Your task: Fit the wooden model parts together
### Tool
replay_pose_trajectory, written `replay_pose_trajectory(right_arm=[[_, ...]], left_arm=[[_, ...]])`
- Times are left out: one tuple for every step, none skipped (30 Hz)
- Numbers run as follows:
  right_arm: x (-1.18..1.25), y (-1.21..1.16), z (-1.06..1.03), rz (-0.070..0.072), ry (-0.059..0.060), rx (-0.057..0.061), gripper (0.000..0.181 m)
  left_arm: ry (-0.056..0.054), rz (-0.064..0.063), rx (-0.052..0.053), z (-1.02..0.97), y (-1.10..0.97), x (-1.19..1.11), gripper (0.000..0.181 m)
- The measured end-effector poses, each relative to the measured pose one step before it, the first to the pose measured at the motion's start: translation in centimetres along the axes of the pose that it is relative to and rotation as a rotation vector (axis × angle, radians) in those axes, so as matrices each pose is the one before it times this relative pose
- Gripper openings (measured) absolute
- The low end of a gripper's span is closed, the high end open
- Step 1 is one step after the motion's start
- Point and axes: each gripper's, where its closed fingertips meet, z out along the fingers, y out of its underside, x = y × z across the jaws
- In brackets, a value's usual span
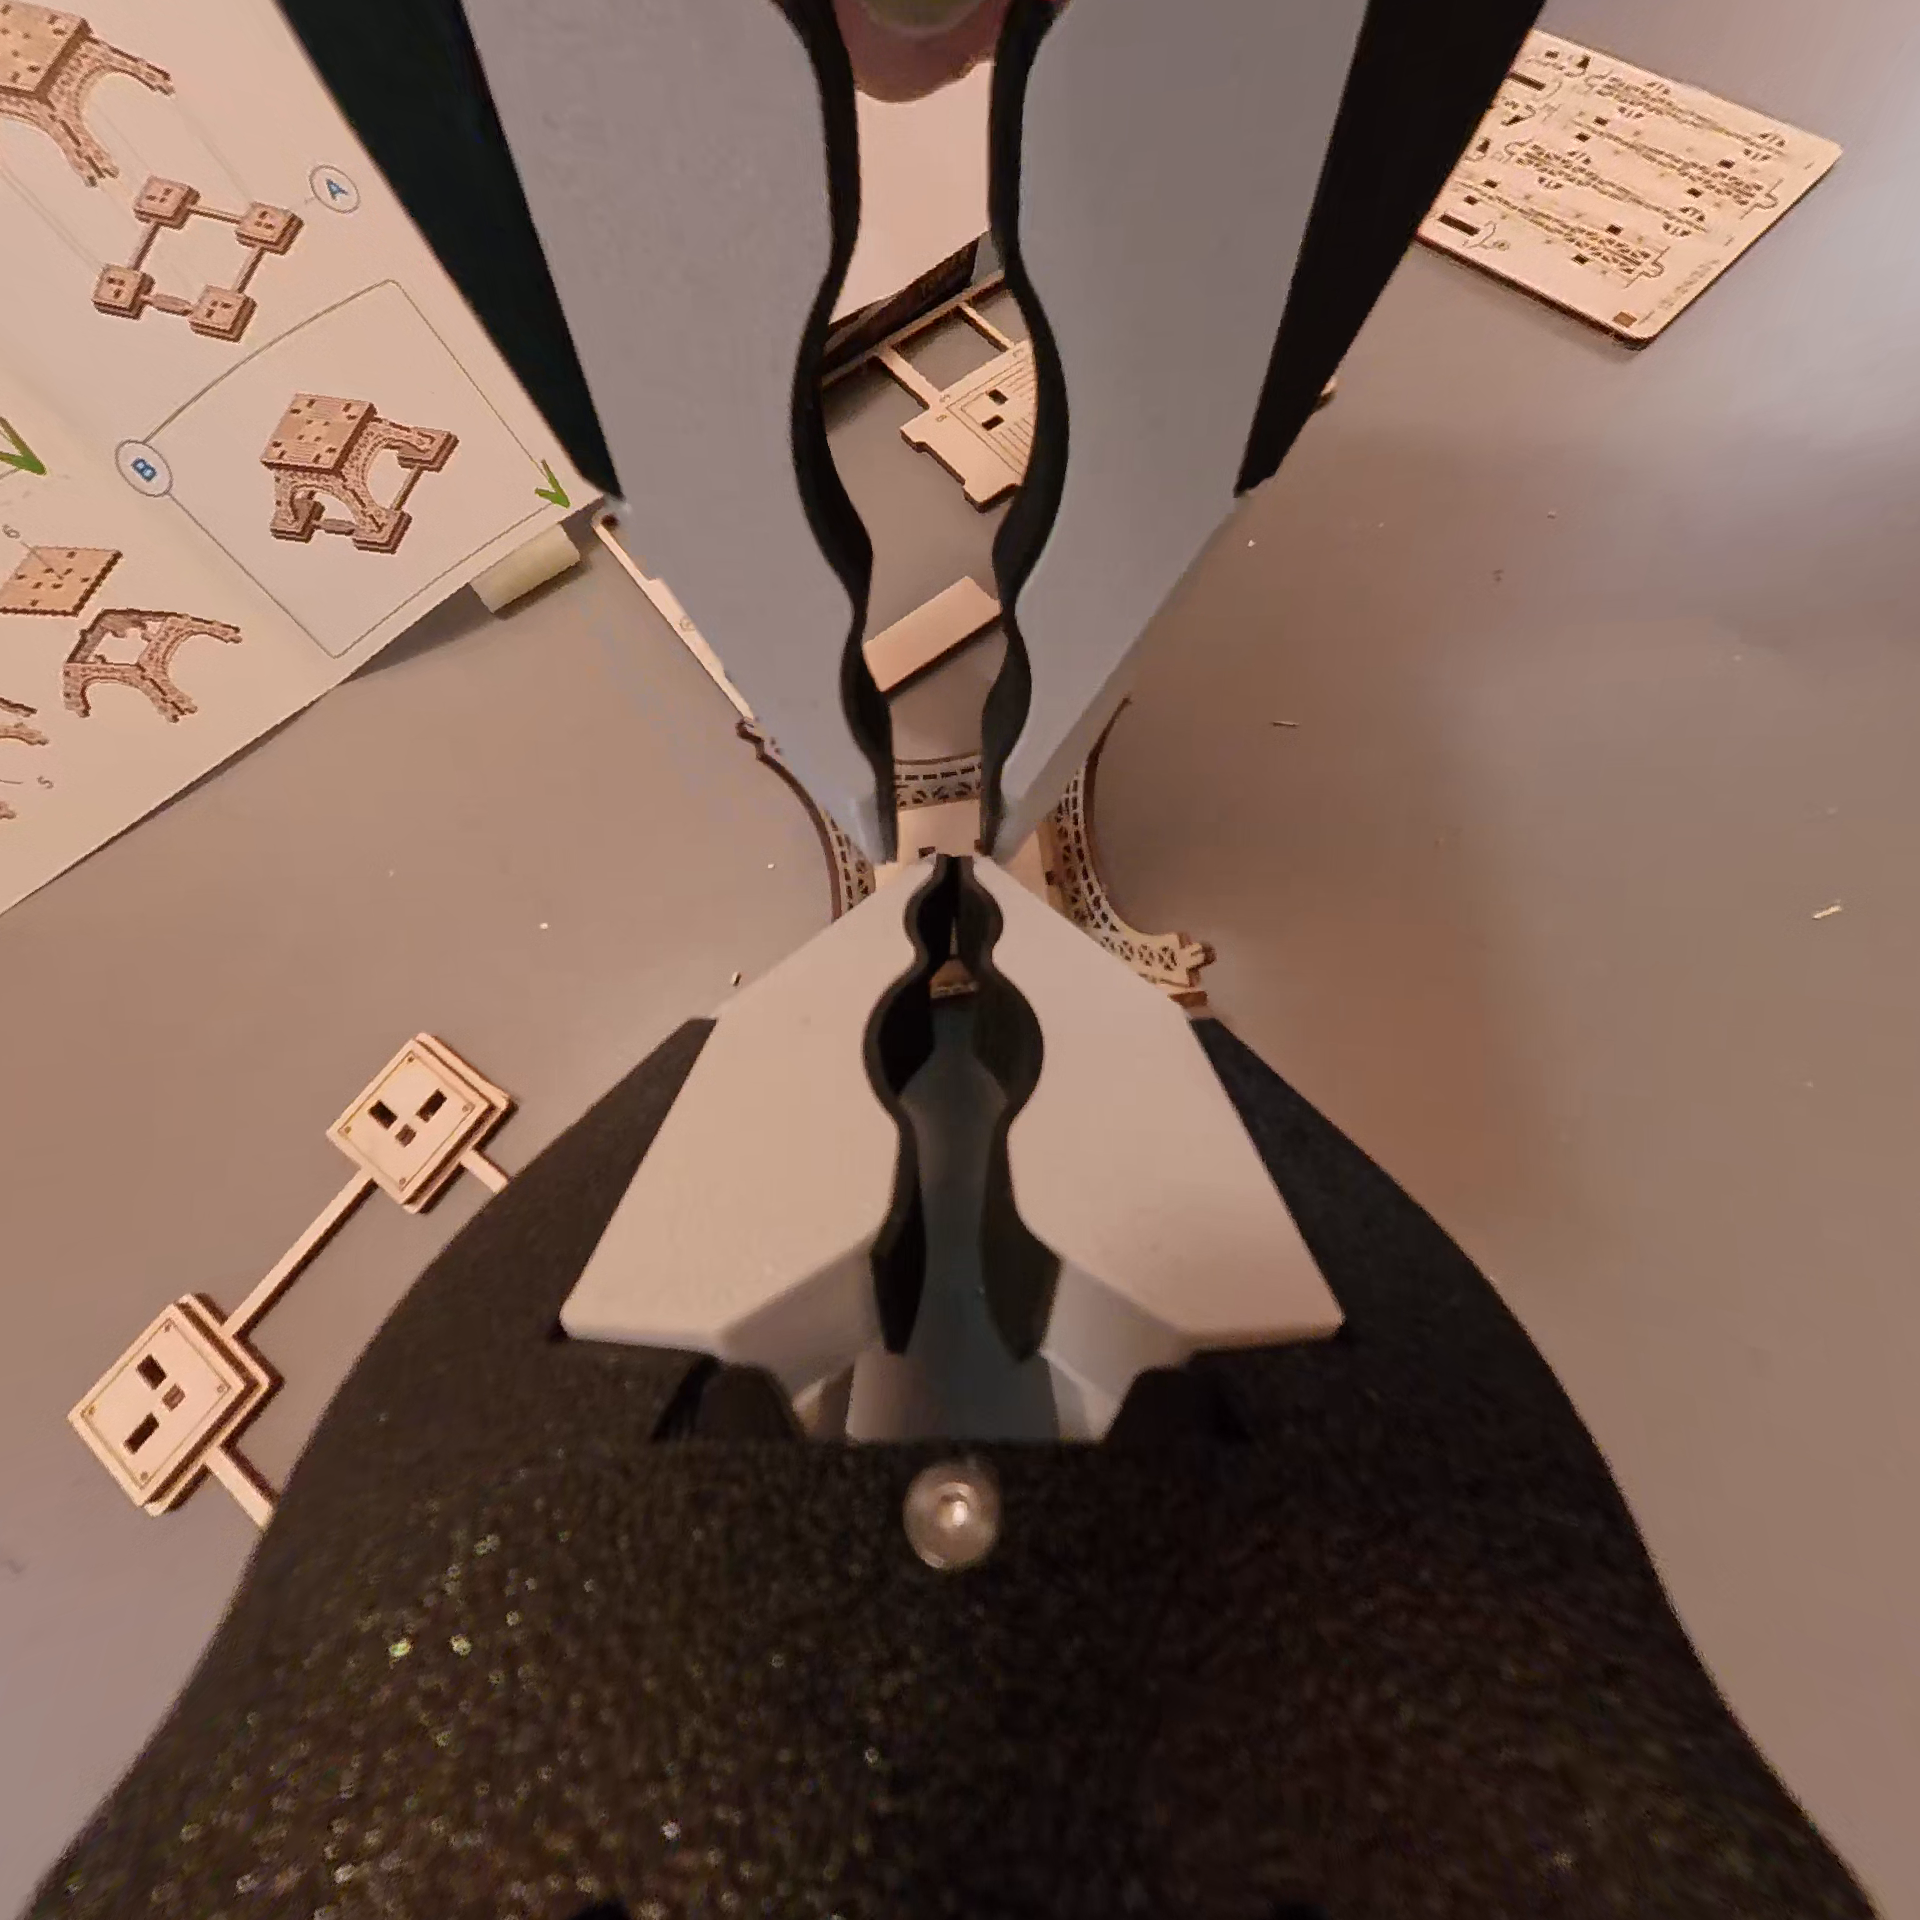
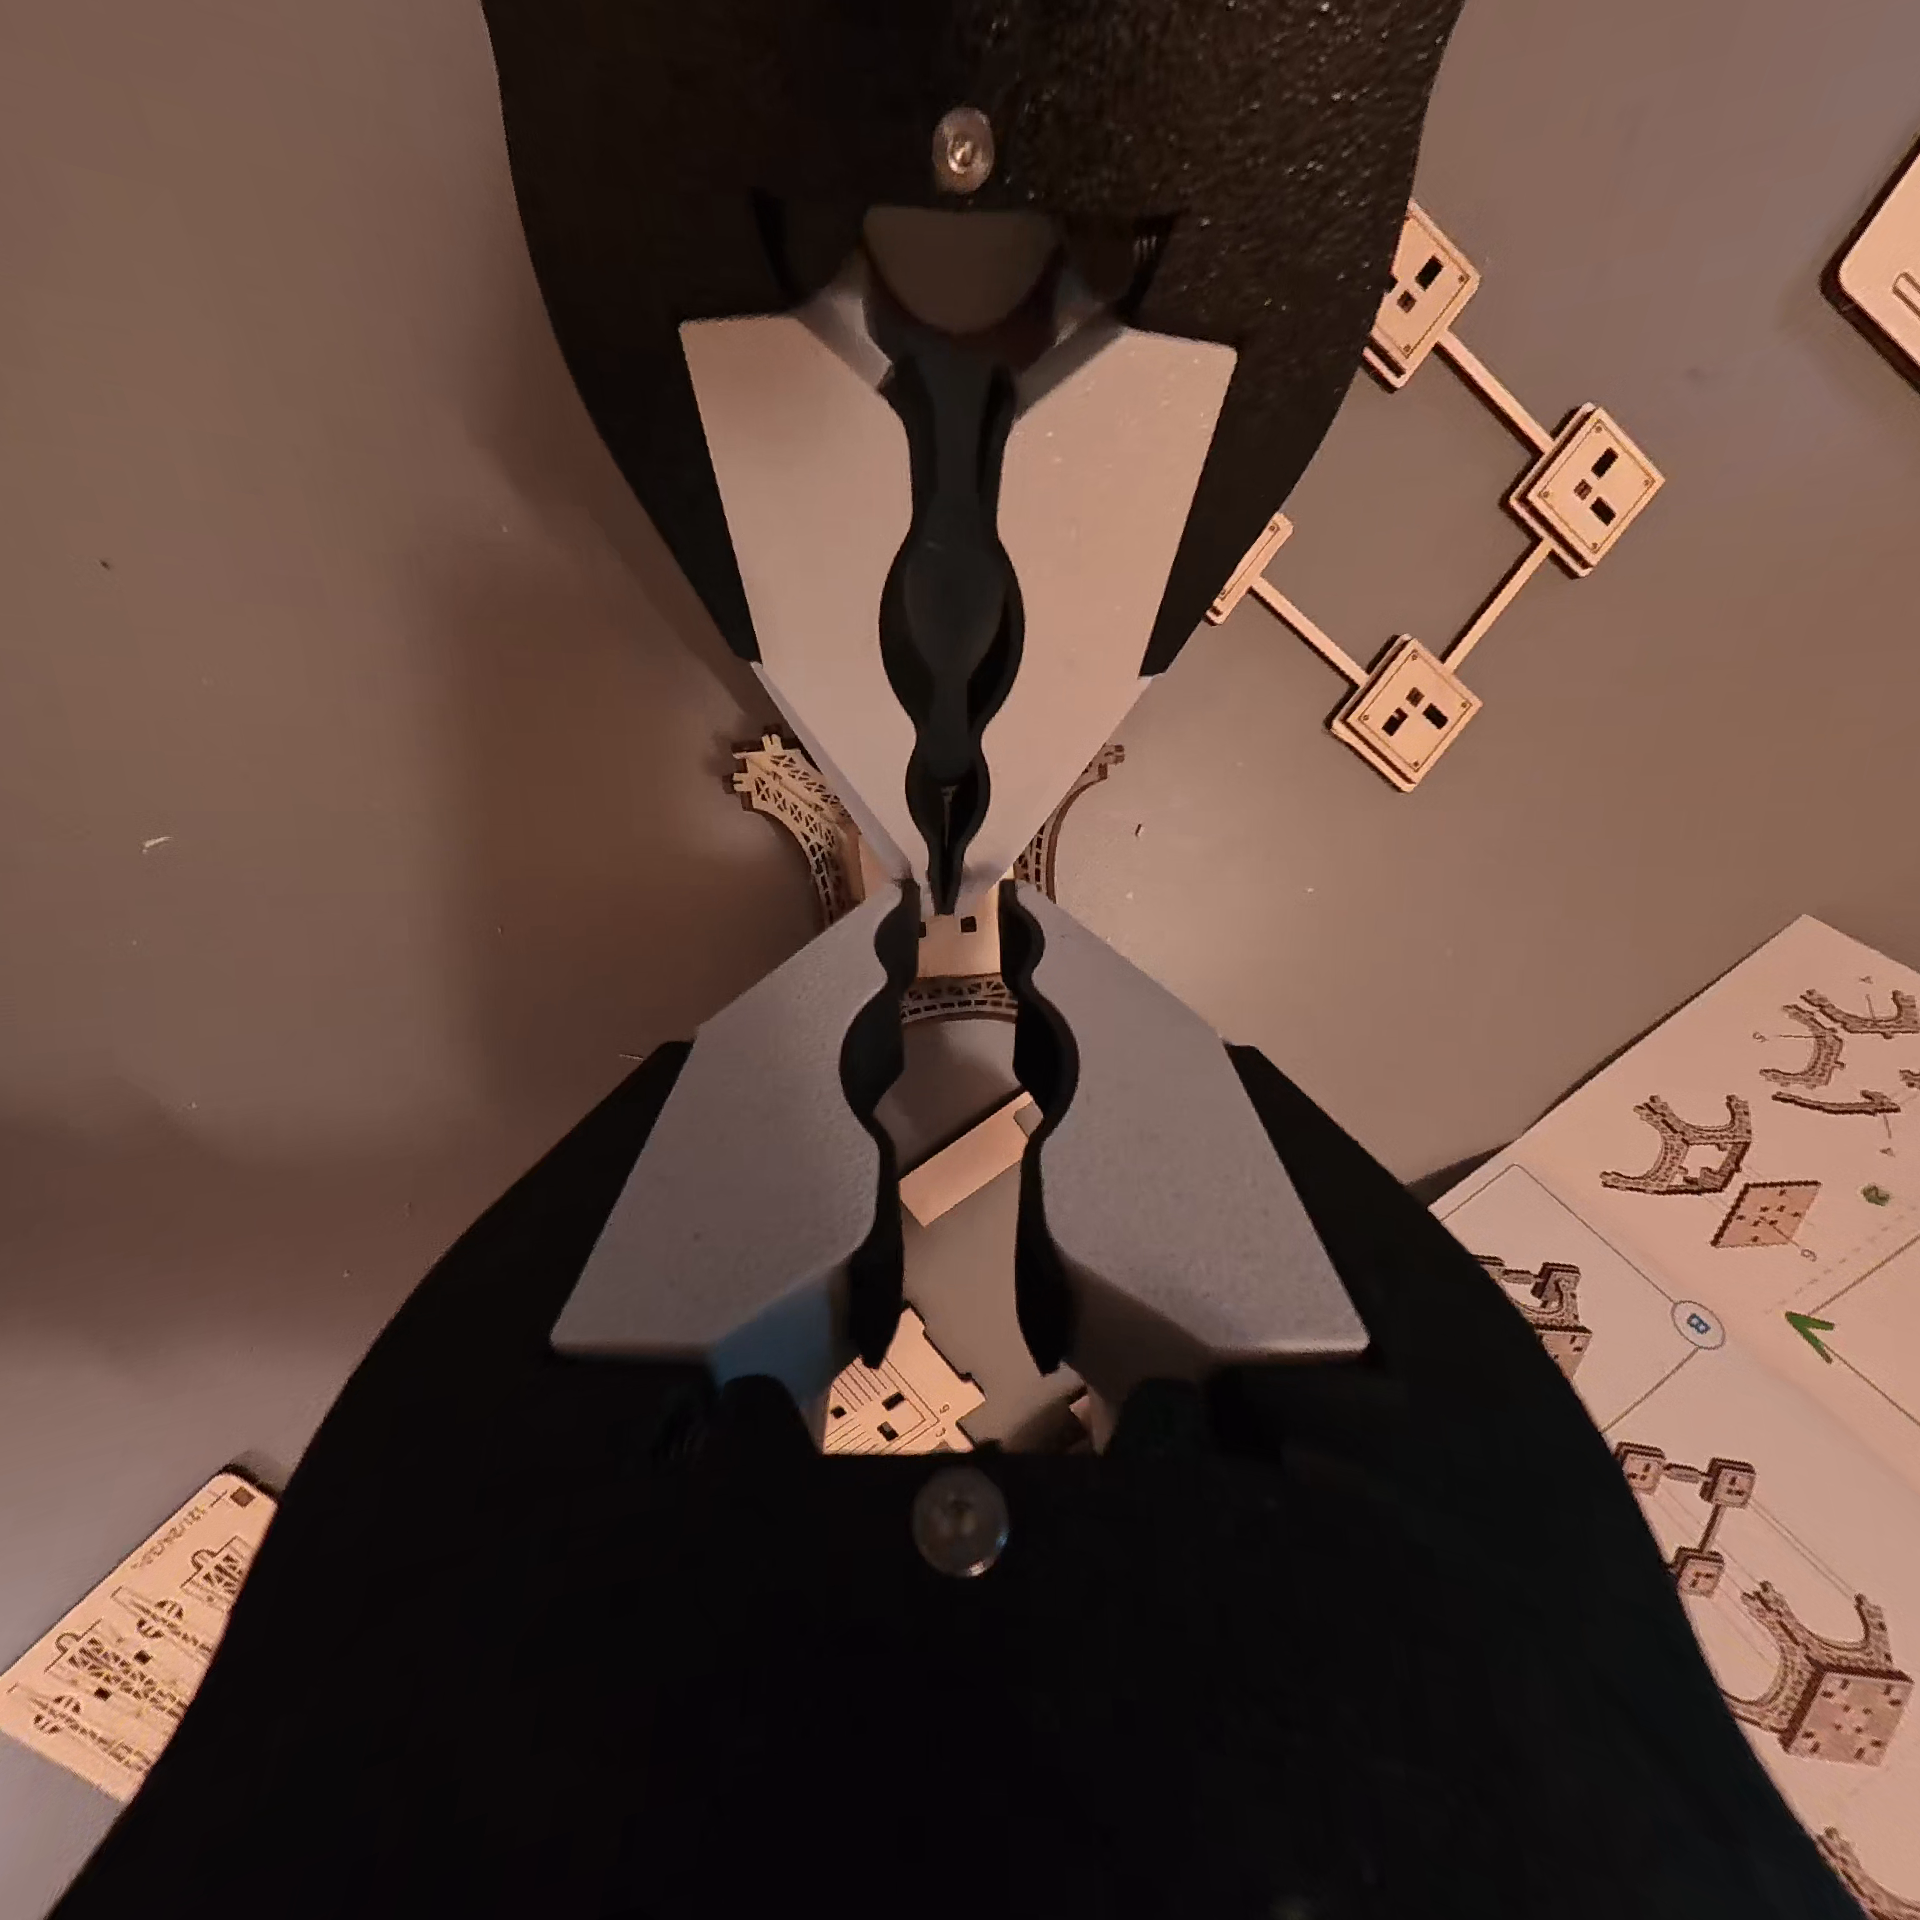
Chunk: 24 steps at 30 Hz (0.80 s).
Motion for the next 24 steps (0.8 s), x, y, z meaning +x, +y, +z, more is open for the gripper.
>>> replay_pose_trajectory(right_arm=[[-0.088,0.223,0.072,0.0002,-0.002,-0.0115,0.009],[-0.061,0.309,0.169,0.0012,0.0021,-0.0161,0.002],[0.019,0.174,0.198,-0.001,0.012,-0.0061,0.0],[0.049,-0.05,-0.015,-0.0029,0.0116,0.0081,0.0],[0.125,0.015,-0.043,0.0068,0.0135,0.0058,0.0],[-0.021,0.01,0.017,0.0067,0.0017,0.0076,0.0],[-0.026,0.007,0.0,0.0093,-0.0007,0.0059,0.0],[0.025,0.002,-0.006,0.0056,0.0026,0.0017,0.001],[-0.059,0.013,0.003,0.0033,-0.0025,-0.0022,0.0],[-0.085,0.031,0.0,0.0004,-0.0051,-0.0059,0.0],[-0.121,0.19,0.03,-0.0021,-0.0088,-0.0148,0.004],[-0.079,0.262,0.048,0.0032,-0.0048,-0.0198,0.008],[-0.029,0.08,0.018,0.0029,-0.0009,-0.009,0.008],[0.088,-0.188,0.015,0.0057,0.0064,0.01,0.008],[0.09,-0.309,0.046,0.0119,0.0047,0.0164,0.012],[-0.063,-0.216,0.07,0.008,-0.005,0.0081,0.012],[-0.036,0.104,0.069,-0.0041,-0.0024,-0.0111,0.012],[0.012,0.029,0.045,-0.0088,0.0022,-0.0069,0.012],[-0.004,0.009,0.024,-0.0061,0.0015,-0.0051,0.012],[-0.008,0.011,0.003,-0.0019,0.0003,-0.0063,0.012],[0.001,0.031,0.005,-0.002,0.0006,-0.007,0.012],[0.002,0.028,0.015,-0.0022,0.001,-0.0071,0.012],[-0.005,0.029,0.017,-0.0022,0.0011,-0.0055,0.012],[-0.03,0.047,0.034,0.002,-0.0017,-0.0062,0.012]], left_arm=[[-0.0016,0.0022,0.0001,0.006,-0.009,0.002,0.0],[-0.0013,0.0017,0.0,-0.008,0.005,-0.004,0.0],[-0.0004,0.0004,-0.0002,0.001,0.0,0.0,0.0],[0.0004,-0.0008,0.0003,-0.001,0.0,0.002,0.0],[-0.0016,0.0023,0.0,0.002,-0.004,-0.008,0.0],[-0.0032,0.0046,-0.0001,0.009,-0.002,0.008,0.0],[-0.0026,0.0036,0.0,0.004,-0.009,0.0,0.0],[0.0005,-0.0006,0.0,-0.003,0.003,0.002,0.0],[0.0022,-0.0027,0.0001,0.003,0.002,0.005,0.0],[0.0021,-0.0027,0.0001,-0.007,-0.003,-0.006,0.0],[0.001,-0.0011,0.0,0.001,0.001,0.0,0.0],[-0.0004,0.0008,0.0,0.003,-0.003,-0.002,0.0],[-0.0012,0.002,-0.0001,0.002,-0.004,0.0,0.0],[-0.0005,0.0009,0.0,0.003,-0.003,-0.005,0.0],[0.0022,-0.0024,0.0,0.002,0.002,0.003,0.0],[0.0042,-0.0046,0.0,-0.009,0.002,0.005,0.0],[0.0036,-0.0027,0.0001,0.007,0.0,-0.011,0.0],[0.0012,0.0002,0.0,-0.003,0.004,0.006,0.0],[-0.001,0.0027,0.0,0.002,-0.005,-0.002,0.0],[-0.0013,0.0022,0.0,0.002,-0.004,-0.003,0.0],[0.0003,-0.0003,0.0,0.0,0.0,0.006,0.0],[0.002,-0.0026,0.0001,-0.001,0.004,-0.007,0.0],[0.003,-0.0038,0.0001,-0.003,-0.006,0.001,0.0],[0.0026,-0.0032,0.0001,-0.011,0.0,-0.004,0.0]])
